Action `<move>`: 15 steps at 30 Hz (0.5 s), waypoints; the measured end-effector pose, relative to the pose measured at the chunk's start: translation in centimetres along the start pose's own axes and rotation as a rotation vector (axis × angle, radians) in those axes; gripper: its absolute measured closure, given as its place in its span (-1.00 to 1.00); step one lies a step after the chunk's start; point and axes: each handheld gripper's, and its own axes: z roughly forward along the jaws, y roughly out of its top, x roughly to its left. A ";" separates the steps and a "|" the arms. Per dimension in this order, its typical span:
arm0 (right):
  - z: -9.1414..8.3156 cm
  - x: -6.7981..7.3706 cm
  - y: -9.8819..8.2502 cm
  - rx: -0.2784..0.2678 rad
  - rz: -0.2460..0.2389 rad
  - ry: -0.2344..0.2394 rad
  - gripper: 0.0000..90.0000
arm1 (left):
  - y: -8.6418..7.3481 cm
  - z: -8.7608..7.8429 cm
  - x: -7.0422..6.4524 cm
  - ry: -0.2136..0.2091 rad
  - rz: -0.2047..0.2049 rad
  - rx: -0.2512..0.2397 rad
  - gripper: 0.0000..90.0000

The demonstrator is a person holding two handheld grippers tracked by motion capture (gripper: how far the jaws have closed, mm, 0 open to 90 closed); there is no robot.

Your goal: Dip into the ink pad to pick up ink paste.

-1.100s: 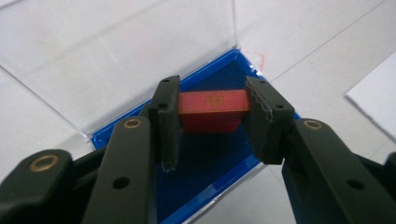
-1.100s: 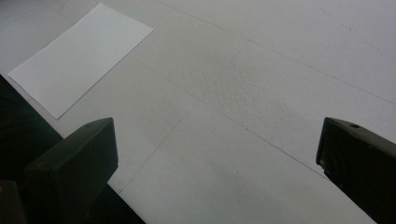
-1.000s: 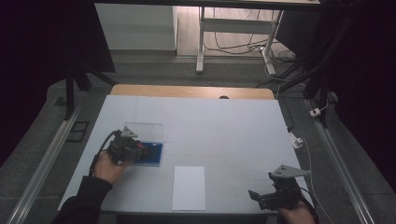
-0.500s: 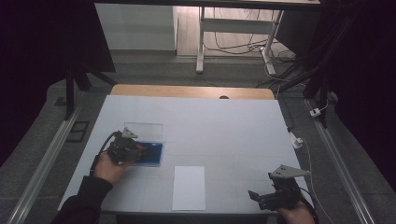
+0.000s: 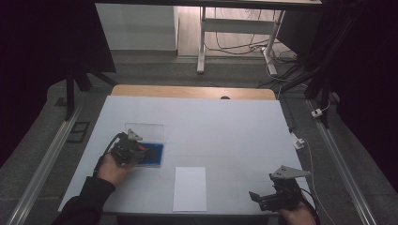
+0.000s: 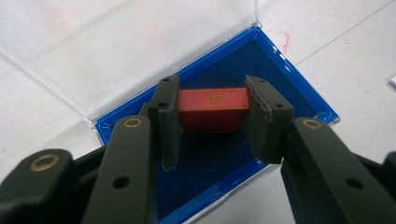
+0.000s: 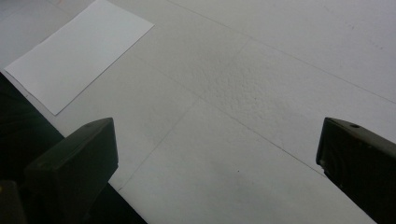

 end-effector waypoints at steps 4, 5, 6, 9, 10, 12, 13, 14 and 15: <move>0.0 0.0 0.0 -0.001 0.001 0.001 -1.00 | -0.2 0.0 0.8 -0.047 -0.056 -0.006 0.31; 0.0 0.0 0.0 -0.001 0.001 0.001 -1.00 | -0.2 0.0 1.0 -0.058 -0.070 -0.008 0.31; 0.0 0.0 0.0 -0.001 0.001 0.001 -1.00 | -0.2 0.1 1.1 -0.068 -0.081 -0.009 0.31; 0.0 0.0 0.0 0.000 0.001 0.001 -1.00 | -0.1 0.1 1.3 -0.081 -0.103 -0.004 0.31; 0.0 0.0 0.0 0.002 0.000 0.001 -1.00 | -0.1 0.1 1.3 -0.079 -0.104 0.000 0.31; 0.0 0.0 0.0 0.002 0.002 0.001 -1.00 | 0.1 0.1 1.1 -0.069 -0.098 0.010 0.31; 0.0 0.0 0.0 0.003 0.002 0.001 -1.00 | 0.2 0.1 1.0 -0.062 -0.094 0.015 0.31; 0.0 -0.1 0.0 0.003 0.002 0.001 -1.00 | 0.3 0.1 0.9 -0.053 -0.086 0.020 0.31; 0.1 0.0 0.0 0.005 0.004 0.001 -1.00 | 0.3 0.1 0.7 -0.043 -0.078 0.024 0.31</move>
